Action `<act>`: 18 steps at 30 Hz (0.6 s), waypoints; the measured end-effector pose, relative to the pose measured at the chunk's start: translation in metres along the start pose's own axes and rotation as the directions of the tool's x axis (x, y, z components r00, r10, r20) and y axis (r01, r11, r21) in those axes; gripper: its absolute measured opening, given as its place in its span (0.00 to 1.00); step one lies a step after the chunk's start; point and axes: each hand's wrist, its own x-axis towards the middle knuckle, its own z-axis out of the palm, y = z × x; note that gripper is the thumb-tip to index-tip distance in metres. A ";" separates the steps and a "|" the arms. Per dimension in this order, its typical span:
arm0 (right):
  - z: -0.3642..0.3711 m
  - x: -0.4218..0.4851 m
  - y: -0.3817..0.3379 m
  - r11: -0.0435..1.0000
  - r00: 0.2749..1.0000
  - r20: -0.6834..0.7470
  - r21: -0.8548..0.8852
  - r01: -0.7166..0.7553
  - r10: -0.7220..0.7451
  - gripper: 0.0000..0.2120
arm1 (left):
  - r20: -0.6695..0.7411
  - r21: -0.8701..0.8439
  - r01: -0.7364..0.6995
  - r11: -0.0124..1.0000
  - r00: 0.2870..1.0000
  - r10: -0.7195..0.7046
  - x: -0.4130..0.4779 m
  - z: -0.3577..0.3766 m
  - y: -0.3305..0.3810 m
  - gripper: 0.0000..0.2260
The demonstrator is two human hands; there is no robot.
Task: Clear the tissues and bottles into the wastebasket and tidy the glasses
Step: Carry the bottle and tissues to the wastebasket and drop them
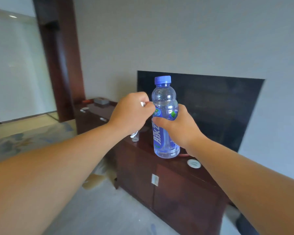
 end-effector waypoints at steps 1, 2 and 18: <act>-0.012 -0.001 0.005 1.000 0.999 -0.039 -0.018 -0.017 0.017 0.27 | 0.026 -0.029 -0.029 0.999 0.999 0.030 0.004 0.013 0.006 0.10; -0.024 -0.002 0.009 0.999 0.996 -0.082 -0.035 -0.036 0.033 0.27 | 0.050 -0.061 -0.058 0.996 0.997 0.061 0.008 0.025 0.012 0.10; -0.194 -0.062 0.055 0.935 0.779 -0.597 -0.131 -0.330 0.191 0.23 | 0.273 -0.493 -0.237 0.837 0.871 0.408 0.019 0.181 0.149 0.11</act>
